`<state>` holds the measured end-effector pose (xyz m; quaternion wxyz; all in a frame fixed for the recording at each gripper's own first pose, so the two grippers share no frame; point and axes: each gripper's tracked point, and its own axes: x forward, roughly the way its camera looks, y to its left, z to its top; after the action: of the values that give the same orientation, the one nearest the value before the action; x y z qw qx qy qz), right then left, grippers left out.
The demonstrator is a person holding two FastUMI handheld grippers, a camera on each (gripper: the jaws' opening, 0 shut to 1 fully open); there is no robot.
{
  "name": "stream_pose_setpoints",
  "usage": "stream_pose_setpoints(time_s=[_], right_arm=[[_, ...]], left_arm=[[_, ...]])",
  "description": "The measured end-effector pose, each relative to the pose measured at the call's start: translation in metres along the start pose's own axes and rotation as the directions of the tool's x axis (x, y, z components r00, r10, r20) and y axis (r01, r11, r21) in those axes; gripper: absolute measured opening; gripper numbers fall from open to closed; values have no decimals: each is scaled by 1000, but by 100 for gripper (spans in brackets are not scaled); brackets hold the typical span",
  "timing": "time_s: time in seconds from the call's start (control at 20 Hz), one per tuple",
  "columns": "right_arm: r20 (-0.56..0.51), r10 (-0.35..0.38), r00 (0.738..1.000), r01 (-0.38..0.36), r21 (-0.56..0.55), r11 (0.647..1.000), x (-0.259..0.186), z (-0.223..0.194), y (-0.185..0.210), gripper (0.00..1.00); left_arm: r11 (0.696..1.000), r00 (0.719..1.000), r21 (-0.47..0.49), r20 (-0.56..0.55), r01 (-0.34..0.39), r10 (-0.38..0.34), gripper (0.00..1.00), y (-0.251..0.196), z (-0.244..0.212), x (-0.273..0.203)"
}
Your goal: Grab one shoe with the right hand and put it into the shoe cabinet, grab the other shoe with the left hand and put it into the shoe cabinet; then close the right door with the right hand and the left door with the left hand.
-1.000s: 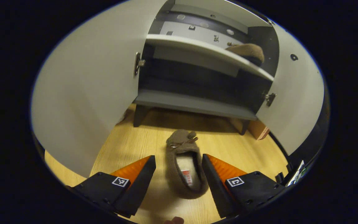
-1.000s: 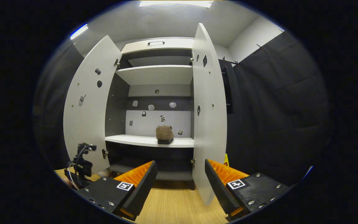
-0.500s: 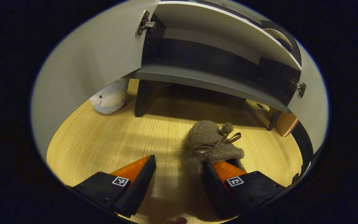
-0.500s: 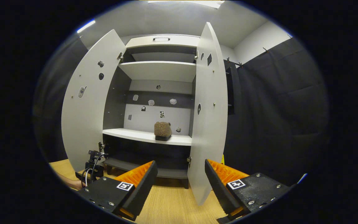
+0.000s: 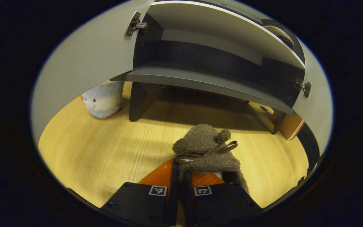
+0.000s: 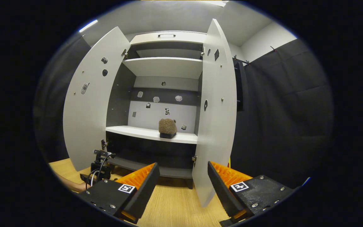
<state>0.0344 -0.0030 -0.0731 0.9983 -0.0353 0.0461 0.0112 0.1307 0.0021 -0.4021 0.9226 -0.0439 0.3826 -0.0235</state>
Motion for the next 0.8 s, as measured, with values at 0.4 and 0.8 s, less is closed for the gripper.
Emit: stream_pose_setpoints(time_s=[0.4,0.8], right_arm=[[3,19,1000,-19,13,1000,5,-4,6,94],[23,47,999,-47,2,999,2,5,11,94]], left_arm=[[997,985,55,168,-56,46,12,-22,66,-128],[998,900,44,434,34,-50,12,-72,289,-225]])
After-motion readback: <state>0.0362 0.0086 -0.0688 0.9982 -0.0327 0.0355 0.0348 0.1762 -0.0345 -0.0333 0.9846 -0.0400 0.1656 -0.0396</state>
